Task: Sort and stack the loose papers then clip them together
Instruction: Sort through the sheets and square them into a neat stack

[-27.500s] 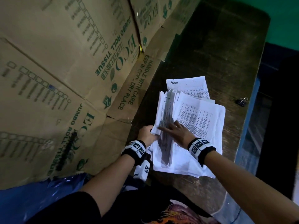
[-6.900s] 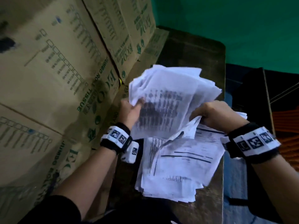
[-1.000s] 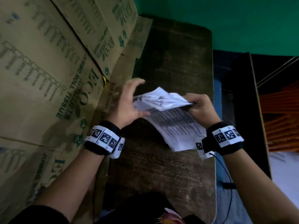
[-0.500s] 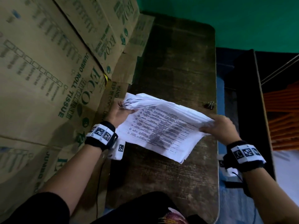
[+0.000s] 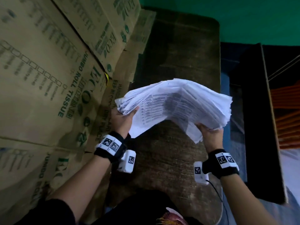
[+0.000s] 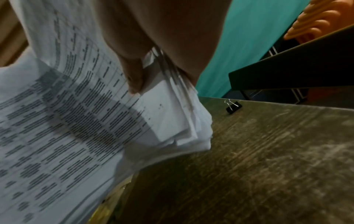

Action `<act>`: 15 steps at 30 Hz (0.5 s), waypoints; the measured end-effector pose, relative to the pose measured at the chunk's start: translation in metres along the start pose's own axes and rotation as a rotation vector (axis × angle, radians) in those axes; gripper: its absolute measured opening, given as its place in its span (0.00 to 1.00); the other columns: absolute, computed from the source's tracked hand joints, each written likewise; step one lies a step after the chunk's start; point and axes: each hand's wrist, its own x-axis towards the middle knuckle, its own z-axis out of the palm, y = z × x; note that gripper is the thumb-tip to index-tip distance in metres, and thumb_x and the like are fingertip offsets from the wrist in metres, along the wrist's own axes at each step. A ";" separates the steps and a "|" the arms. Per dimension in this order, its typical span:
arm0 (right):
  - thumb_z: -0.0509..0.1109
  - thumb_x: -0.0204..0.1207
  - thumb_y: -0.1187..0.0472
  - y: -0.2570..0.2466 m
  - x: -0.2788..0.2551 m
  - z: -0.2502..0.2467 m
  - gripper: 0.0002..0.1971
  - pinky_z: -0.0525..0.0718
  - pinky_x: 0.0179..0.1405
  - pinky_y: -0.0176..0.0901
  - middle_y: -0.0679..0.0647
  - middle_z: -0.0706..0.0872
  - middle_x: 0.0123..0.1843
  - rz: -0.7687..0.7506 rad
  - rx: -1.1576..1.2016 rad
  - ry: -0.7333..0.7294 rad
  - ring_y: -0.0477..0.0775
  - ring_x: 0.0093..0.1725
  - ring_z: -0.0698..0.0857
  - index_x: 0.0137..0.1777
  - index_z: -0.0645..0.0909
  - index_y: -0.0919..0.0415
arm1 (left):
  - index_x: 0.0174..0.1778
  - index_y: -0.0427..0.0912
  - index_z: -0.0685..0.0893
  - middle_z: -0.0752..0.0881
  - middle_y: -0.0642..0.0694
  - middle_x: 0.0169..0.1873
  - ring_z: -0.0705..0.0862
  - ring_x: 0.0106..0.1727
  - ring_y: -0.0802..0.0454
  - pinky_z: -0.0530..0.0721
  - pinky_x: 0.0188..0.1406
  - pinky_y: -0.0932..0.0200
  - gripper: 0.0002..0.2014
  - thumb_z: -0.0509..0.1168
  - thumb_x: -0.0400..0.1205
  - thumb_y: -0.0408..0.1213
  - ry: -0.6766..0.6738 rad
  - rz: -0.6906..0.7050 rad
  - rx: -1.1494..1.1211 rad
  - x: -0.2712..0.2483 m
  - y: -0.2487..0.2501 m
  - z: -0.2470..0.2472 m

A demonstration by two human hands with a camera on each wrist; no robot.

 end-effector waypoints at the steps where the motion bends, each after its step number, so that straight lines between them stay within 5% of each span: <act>1: 0.76 0.71 0.73 0.003 -0.001 0.001 0.14 0.78 0.49 0.23 0.44 0.85 0.49 -0.039 -0.049 0.005 0.17 0.44 0.81 0.50 0.80 0.55 | 0.43 0.40 0.84 0.88 0.49 0.42 0.85 0.37 0.75 0.83 0.41 0.72 0.10 0.77 0.71 0.27 0.002 0.040 0.024 -0.004 -0.003 -0.003; 5: 0.75 0.71 0.65 0.025 -0.012 -0.005 0.17 0.68 0.43 0.08 0.51 0.81 0.59 -0.007 -0.165 -0.059 0.15 0.44 0.77 0.59 0.82 0.66 | 0.58 0.33 0.83 0.87 0.38 0.56 0.86 0.58 0.46 0.81 0.59 0.52 0.26 0.76 0.67 0.43 -0.160 -0.047 0.237 -0.010 -0.027 -0.022; 7: 0.75 0.67 0.73 0.027 -0.018 -0.008 0.18 0.70 0.39 0.09 0.57 0.81 0.57 0.005 -0.081 -0.081 0.14 0.37 0.78 0.58 0.81 0.74 | 0.52 0.35 0.83 0.89 0.48 0.46 0.87 0.51 0.55 0.81 0.52 0.55 0.17 0.71 0.66 0.31 -0.240 -0.044 0.242 -0.010 -0.035 -0.026; 9: 0.71 0.62 0.72 0.026 -0.019 -0.010 0.16 0.75 0.41 0.14 0.49 0.87 0.50 -0.002 -0.042 -0.110 0.18 0.39 0.81 0.51 0.85 0.63 | 0.47 0.38 0.83 0.88 0.52 0.39 0.85 0.42 0.69 0.81 0.45 0.61 0.15 0.65 0.64 0.27 -0.298 -0.006 0.257 -0.006 -0.040 -0.030; 11: 0.69 0.61 0.72 0.027 -0.016 -0.015 0.19 0.80 0.43 0.21 0.36 0.90 0.42 0.023 0.008 -0.113 0.26 0.41 0.84 0.45 0.87 0.48 | 0.52 0.31 0.81 0.86 0.39 0.45 0.85 0.45 0.63 0.81 0.47 0.63 0.20 0.65 0.63 0.28 -0.327 -0.048 0.203 0.001 -0.044 -0.033; 15: 0.65 0.57 0.74 0.029 -0.006 -0.013 0.21 0.82 0.43 0.27 0.34 0.90 0.41 0.024 0.033 -0.091 0.31 0.42 0.85 0.48 0.81 0.53 | 0.51 0.29 0.79 0.85 0.44 0.43 0.86 0.44 0.64 0.80 0.46 0.63 0.21 0.62 0.61 0.29 -0.372 -0.120 0.148 0.011 -0.044 -0.026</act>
